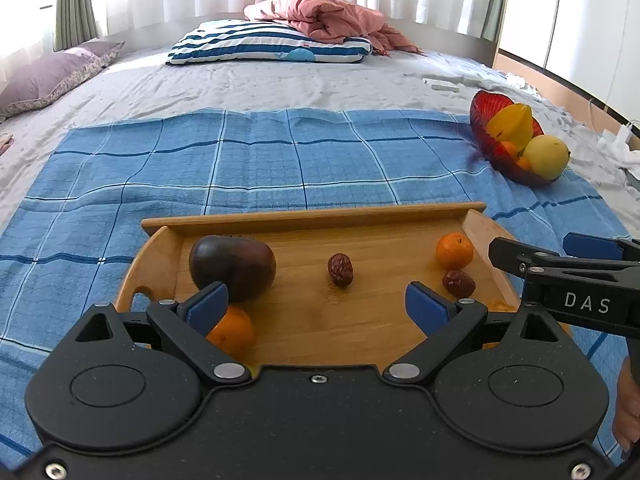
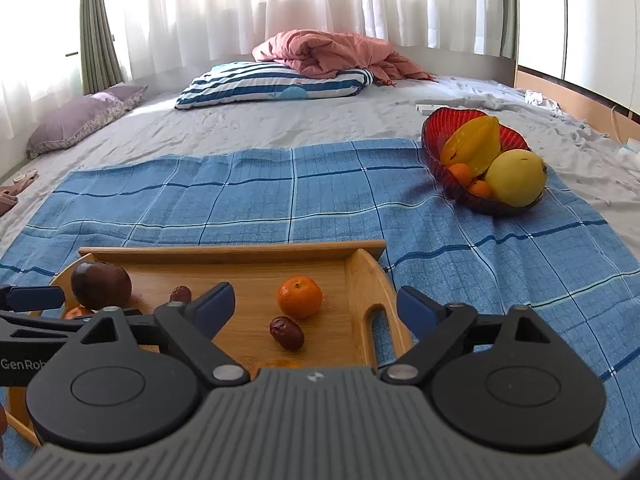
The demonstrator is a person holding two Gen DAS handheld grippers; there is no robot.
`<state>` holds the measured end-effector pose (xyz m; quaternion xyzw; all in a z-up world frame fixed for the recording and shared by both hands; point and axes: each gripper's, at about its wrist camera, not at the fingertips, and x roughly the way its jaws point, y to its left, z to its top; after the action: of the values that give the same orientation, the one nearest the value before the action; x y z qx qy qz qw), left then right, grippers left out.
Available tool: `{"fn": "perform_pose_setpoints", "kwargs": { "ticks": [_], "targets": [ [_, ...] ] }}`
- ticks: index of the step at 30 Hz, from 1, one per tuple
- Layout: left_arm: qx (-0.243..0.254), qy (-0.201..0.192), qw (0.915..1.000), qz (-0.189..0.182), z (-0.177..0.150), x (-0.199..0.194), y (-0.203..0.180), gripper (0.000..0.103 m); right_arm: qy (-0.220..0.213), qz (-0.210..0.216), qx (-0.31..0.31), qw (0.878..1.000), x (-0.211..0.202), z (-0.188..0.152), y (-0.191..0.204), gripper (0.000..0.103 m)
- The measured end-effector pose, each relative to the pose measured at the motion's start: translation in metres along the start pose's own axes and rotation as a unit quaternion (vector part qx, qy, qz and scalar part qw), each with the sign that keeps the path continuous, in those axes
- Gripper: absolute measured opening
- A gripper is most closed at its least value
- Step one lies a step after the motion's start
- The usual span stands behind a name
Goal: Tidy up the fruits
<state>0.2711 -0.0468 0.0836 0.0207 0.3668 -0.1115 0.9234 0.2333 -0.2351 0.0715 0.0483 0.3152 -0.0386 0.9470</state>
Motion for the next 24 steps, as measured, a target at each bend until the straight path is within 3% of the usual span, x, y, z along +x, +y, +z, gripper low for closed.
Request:
{"fn": "perform_pose_setpoints", "kwargs": {
  "ticks": [12,16,24],
  "targets": [
    [-0.002,-0.012,0.9999,0.003,-0.012,-0.023,0.004,0.096,-0.026,-0.013,-0.020,0.999,-0.021,-0.011,0.004,0.099],
    [-0.002,-0.017,0.9999,0.004,-0.016,-0.031,0.004,0.102,-0.032,-0.014,-0.019,0.999,-0.028,-0.015,0.003,0.100],
    [0.011,-0.036,0.9993,0.007,-0.029,-0.051,0.002,0.103,-0.050,-0.013,-0.028,0.998,-0.045,-0.023,0.004,0.103]
  ]
}}
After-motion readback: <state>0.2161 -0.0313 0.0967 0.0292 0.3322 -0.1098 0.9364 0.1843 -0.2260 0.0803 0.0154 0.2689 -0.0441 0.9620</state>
